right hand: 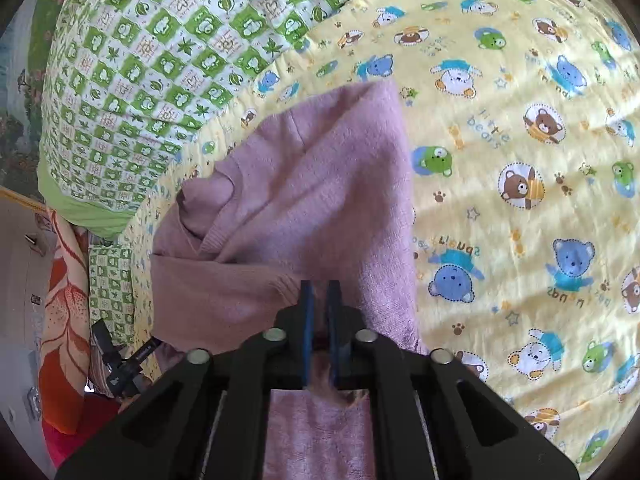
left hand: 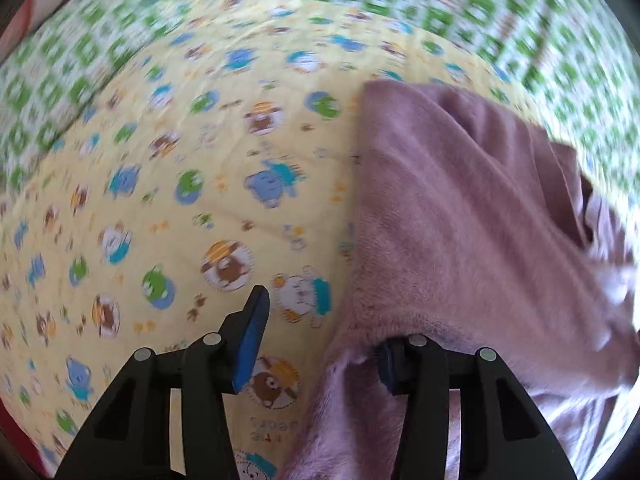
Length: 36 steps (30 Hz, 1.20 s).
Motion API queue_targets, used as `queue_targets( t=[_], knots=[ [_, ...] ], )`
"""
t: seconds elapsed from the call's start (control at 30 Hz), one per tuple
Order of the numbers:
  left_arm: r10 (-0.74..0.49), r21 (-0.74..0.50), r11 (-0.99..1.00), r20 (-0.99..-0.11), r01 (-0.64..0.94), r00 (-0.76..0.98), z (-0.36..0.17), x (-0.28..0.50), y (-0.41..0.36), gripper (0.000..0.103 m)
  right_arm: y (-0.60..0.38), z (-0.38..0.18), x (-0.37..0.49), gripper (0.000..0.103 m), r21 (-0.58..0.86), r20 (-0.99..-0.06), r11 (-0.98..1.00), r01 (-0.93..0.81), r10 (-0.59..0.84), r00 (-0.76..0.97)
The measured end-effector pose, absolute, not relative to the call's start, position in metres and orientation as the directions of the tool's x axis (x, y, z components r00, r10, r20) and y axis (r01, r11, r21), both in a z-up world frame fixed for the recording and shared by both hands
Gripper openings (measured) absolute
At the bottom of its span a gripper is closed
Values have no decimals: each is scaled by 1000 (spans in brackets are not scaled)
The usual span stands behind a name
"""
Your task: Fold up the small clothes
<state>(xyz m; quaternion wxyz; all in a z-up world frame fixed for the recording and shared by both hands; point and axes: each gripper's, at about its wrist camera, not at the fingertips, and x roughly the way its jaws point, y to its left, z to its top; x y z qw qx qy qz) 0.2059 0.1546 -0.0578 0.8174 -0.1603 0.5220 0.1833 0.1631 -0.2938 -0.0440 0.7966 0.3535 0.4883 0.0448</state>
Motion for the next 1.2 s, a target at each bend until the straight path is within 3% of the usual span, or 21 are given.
queue_targets(
  t=[0.1,0.3,0.5,0.67,0.87,0.93,1.0,1.07,1.2],
  knots=[
    [87,-112,870,-923,-480,374,-64,202,157,49,-287,-31,167,6,592,-732,773,227,397,554],
    [97,-90,884,-924,-458,370,-61,201,143,48,-271,-34,181,5,458,-794,867,197,299,530],
    [109,-62,898,-929,-437,355,-67,202,136,51,-284,-18,184,4,409,-775,890,199,225,590],
    [126,-40,904,-926,-425,355,-74,203,130,52,-296,-50,188,4,327,-835,908,260,149,529],
    [95,-75,893,-932,-443,350,-72,192,137,53,-288,-53,179,7,309,-834,917,251,134,535],
    [80,-93,888,-933,-450,350,-70,187,144,54,-288,-48,175,17,311,-830,914,260,128,543],
    [61,-110,887,-935,-449,349,-68,180,149,55,-287,-40,166,48,314,-821,910,271,117,558],
    [51,-111,892,-938,-437,342,-66,174,152,55,-284,-32,155,54,330,-797,904,273,112,594],
    [28,-122,902,-941,-415,338,-60,148,158,59,-273,-21,130,54,359,-778,895,265,130,614]
  ],
)
